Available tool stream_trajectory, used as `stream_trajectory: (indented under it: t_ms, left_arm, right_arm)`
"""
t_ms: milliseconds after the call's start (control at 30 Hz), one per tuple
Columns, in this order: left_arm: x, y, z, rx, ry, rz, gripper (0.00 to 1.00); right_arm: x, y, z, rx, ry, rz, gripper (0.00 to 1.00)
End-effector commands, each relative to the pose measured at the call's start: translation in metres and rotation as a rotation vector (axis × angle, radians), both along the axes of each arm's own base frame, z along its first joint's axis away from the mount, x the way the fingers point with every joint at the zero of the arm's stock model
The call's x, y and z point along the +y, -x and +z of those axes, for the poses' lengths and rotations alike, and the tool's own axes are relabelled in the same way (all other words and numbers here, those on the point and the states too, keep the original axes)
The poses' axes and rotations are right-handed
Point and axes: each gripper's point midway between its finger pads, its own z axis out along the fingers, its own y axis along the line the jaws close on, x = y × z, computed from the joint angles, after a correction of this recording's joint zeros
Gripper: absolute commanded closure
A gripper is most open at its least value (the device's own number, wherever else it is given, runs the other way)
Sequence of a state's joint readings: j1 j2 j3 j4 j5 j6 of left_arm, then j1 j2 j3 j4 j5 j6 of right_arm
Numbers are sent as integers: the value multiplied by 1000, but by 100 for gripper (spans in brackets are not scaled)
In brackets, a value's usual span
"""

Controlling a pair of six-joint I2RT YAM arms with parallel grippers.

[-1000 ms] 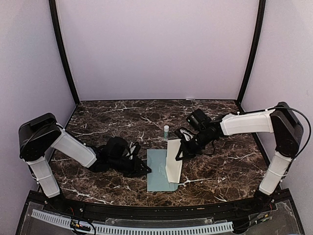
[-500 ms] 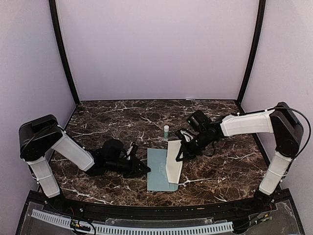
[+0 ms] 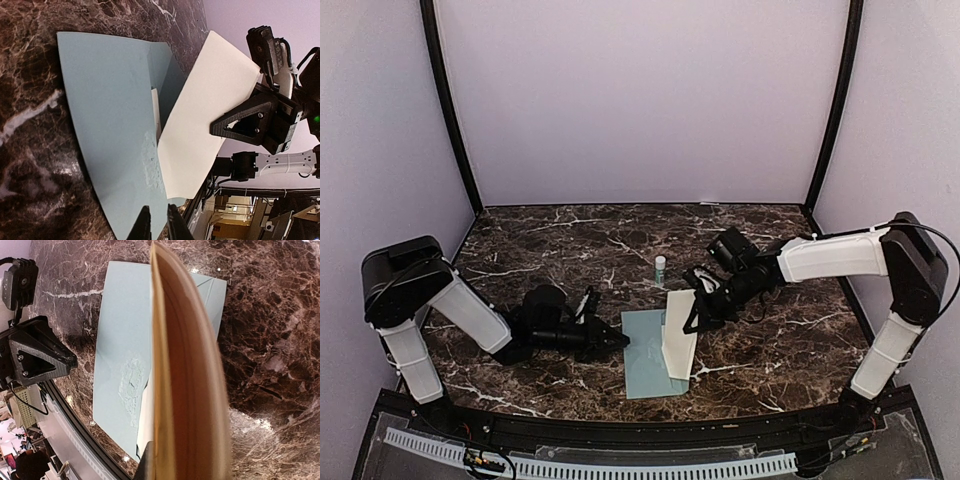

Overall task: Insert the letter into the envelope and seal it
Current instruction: Place the letter in the envelope.

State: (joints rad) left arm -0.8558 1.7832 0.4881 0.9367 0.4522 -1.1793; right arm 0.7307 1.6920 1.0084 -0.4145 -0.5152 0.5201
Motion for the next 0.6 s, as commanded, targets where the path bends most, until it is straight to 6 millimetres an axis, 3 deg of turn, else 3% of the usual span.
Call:
stream_trajectory:
  t_ms: [0, 133, 300, 367, 567]
  left_arm:
    - [-2, 2, 2, 2, 24, -6, 86]
    - [4, -2, -7, -25, -85, 3, 66]
    - [8, -6, -4, -113, -235, -26, 56]
    - [5, -6, 4, -156, -253, -44, 52]
    - [-8, -9, 53, -310, -141, -76, 40]
  right_arm:
    - [2, -4, 12, -27, -32, -10, 100]
    - [0, -3, 19, -40, -33, -1, 100]
    - [0, 2, 26, -31, -52, 7, 100]
    - [2, 4, 33, -33, -75, 15, 100]
    - [6, 7, 58, -87, -147, 51, 100]
